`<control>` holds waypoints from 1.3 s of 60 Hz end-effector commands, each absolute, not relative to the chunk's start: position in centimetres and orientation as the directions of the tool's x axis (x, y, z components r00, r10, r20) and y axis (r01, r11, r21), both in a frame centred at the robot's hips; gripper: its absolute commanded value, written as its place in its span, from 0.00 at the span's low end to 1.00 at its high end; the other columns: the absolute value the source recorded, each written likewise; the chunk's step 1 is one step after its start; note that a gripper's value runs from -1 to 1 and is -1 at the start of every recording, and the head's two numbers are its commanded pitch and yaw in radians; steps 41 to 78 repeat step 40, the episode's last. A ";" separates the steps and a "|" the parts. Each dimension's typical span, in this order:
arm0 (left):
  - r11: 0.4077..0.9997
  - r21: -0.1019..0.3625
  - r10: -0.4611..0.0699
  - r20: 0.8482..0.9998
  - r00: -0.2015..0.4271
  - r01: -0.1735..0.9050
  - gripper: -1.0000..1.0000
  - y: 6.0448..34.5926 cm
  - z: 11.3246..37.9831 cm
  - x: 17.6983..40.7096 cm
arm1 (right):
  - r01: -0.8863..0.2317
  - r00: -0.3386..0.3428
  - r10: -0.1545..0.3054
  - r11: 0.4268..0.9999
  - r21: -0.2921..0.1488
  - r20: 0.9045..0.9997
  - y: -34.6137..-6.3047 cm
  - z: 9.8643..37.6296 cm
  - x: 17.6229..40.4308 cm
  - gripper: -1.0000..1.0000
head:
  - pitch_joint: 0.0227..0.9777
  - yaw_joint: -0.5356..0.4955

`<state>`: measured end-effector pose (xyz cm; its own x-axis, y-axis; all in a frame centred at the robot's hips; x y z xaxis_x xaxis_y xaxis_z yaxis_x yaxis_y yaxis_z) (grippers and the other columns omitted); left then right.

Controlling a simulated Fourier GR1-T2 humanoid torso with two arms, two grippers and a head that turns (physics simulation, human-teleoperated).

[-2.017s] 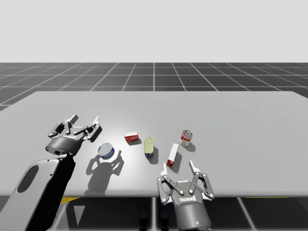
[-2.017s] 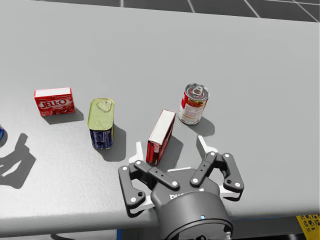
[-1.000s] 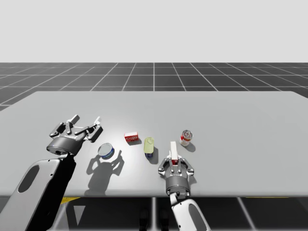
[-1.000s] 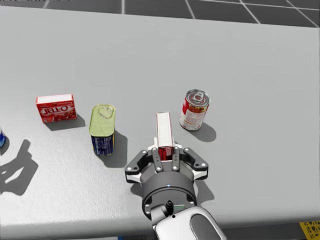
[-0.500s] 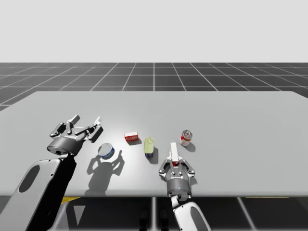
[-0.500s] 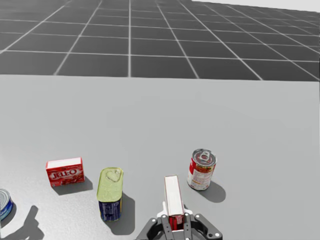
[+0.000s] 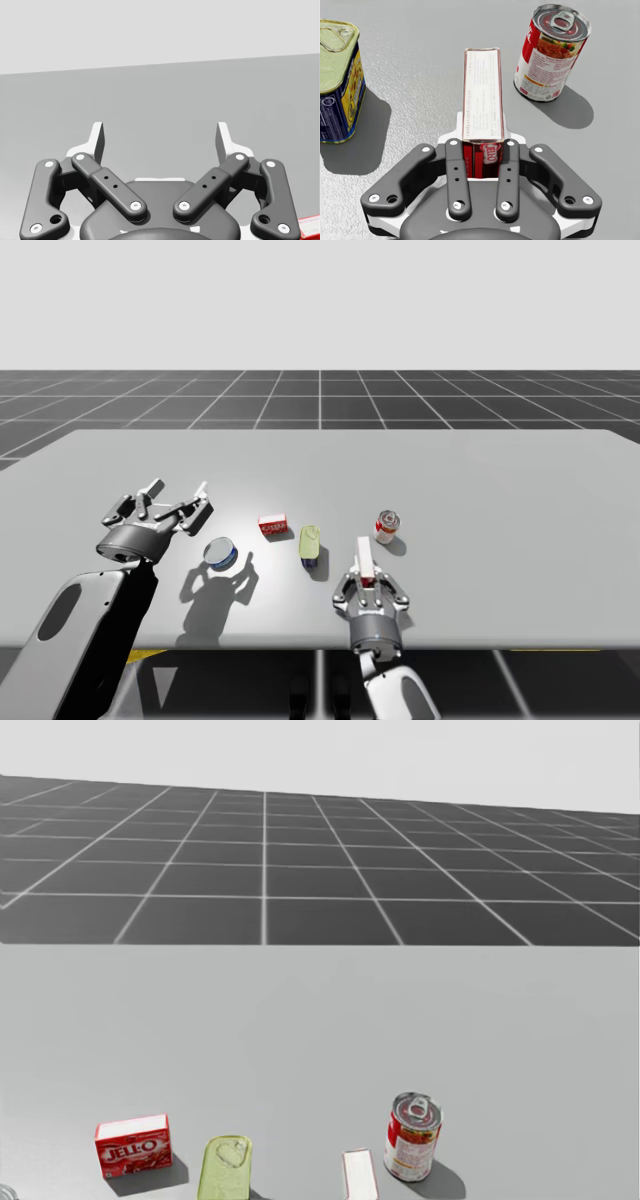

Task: Lift the pudding box off the table.

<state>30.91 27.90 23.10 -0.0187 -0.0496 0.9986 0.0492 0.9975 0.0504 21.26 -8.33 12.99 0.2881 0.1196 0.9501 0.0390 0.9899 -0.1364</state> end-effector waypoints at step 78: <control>0.998 0.042 -0.041 0.999 -0.025 0.041 0.00 28.1 23.3 30.9 | 0.102 -0.163 0.075 0.993 -0.059 0.984 -8.6 29.7 21.7 1.00 | 0.44 0.40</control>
